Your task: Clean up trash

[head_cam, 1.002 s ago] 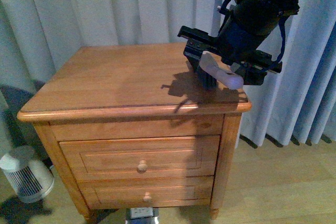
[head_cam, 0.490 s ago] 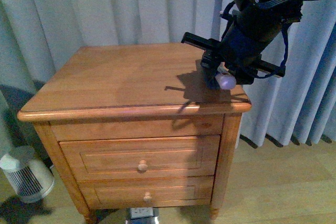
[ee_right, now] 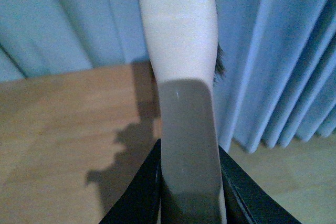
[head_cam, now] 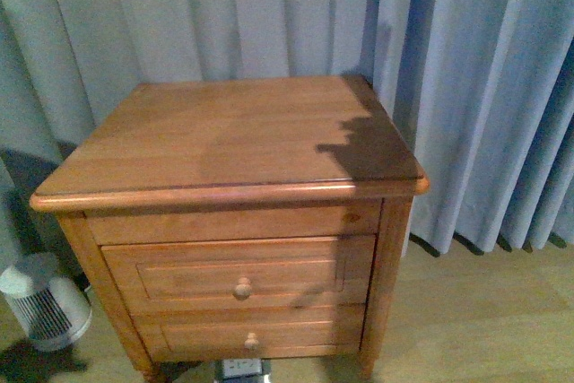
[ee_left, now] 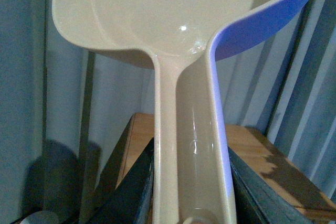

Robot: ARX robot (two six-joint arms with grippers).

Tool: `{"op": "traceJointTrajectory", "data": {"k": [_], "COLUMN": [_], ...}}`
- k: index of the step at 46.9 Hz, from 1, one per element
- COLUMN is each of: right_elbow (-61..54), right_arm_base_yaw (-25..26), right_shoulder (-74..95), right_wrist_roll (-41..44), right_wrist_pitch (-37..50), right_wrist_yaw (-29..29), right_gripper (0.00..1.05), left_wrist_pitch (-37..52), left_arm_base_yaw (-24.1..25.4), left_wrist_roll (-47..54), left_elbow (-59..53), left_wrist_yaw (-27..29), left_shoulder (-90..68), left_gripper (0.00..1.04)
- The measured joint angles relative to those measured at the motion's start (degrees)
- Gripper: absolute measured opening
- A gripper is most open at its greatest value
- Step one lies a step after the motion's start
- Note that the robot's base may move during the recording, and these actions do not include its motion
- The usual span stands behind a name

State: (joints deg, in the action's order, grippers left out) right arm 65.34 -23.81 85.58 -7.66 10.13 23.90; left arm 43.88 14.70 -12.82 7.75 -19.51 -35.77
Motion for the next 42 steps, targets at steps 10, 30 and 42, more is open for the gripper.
{"op": "traceJointTrajectory", "data": {"k": [10, 30, 42], "right_elbow": [-22.91, -37.94, -37.97], "right_arm_base_yaw": [-0.33, -0.59, -0.24], "right_shoulder": [-24.28, -40.00, -40.41], "right_wrist_roll": [10.54, 16.55, 16.57], "right_wrist_pitch": [11.72, 16.94, 17.07], "right_wrist_yaw": [8.02, 12.98, 13.79], "right_gripper": [0.21, 0.21, 0.21], "left_wrist_pitch": [0.00, 0.00, 0.00], "left_arm_base_yaw": [0.00, 0.00, -0.02], "left_wrist_roll": [0.00, -0.09, -0.09], "left_elbow": [0.00, 0.00, 0.00], "left_wrist_yaw": [0.00, 0.00, -0.59], "left_shoulder": [0.00, 0.00, 0.00], "left_gripper": [0.28, 0.28, 0.28]}}
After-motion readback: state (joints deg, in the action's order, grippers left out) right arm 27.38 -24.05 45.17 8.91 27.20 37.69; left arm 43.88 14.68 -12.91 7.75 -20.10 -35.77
